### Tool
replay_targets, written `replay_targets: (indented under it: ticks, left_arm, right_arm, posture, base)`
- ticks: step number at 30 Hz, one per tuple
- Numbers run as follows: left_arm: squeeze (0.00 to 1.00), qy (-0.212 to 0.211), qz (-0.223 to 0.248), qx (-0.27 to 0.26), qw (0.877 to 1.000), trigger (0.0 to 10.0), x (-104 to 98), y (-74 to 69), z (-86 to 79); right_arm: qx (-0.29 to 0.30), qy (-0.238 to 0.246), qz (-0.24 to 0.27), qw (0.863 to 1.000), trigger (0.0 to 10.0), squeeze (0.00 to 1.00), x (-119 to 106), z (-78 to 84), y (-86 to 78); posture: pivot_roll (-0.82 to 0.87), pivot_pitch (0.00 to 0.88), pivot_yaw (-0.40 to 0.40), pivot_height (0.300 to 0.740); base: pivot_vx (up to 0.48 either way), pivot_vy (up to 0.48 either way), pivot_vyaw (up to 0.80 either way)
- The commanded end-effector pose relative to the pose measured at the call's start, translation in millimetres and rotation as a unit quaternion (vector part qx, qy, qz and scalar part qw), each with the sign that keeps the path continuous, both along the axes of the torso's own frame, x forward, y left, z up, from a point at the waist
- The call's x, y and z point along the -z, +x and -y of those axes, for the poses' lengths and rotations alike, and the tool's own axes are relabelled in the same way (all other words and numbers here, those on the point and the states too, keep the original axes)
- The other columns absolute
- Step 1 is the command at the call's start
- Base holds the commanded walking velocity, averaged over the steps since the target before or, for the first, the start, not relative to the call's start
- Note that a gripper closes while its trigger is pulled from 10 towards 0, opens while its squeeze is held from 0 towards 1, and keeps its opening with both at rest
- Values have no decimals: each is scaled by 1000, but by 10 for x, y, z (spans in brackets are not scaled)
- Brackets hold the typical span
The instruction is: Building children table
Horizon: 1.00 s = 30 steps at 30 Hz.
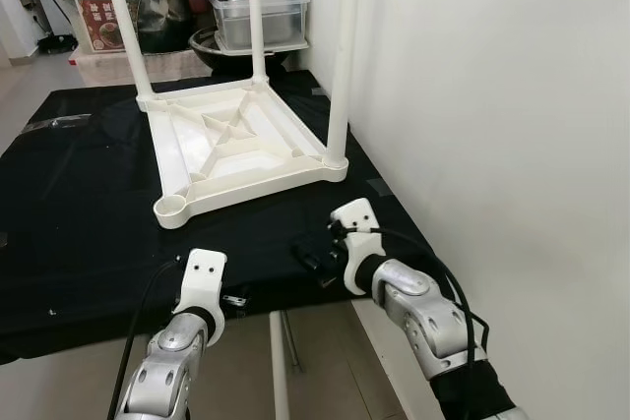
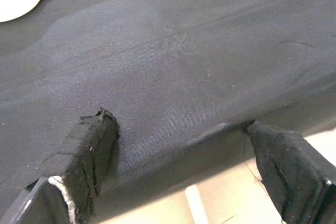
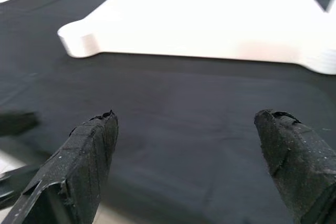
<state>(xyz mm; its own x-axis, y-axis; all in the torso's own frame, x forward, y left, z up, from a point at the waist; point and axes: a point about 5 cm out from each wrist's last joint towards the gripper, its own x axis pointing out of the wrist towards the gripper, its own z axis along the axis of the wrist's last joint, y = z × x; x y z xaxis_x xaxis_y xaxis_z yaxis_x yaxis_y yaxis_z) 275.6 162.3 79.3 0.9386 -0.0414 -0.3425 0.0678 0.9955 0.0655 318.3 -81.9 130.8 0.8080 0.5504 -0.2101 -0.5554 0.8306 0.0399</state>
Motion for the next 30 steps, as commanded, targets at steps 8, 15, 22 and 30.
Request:
replay_targets:
  ticks: [8, 15, 22, 30]
  left_arm:
    - [0, 5, -5, -8, 1000, 10000, 31, -33, -64]
    - [0, 6, 1, -4, 1000, 10000, 13, -48, -71]
    - [0, 1, 7, -3, 1000, 10000, 12, -82, -46]
    - [0, 6, 10, -2, 1000, 10000, 12, -113, -54]
  right_arm:
    - [-1, -4, 7, 1000, 10000, 0, 5, -41, -8]
    - [7, -1, 7, 1000, 10000, 0, 13, -47, -7]
    - [15, 0, 13, 1000, 10000, 0, -12, -32, 10]
    - [35, 12, 23, 999, 10000, 0, -66, -19, 43]
  posture:
    - [85, 0, -28, 740]
    - [86, 0, -26, 740]
    - [87, 0, -28, 740]
    - [86, 0, -30, 740]
  base:
    - [0, 0, 0]
    - [0, 0, 0]
    - [0, 0, 0]
    - [0, 0, 0]
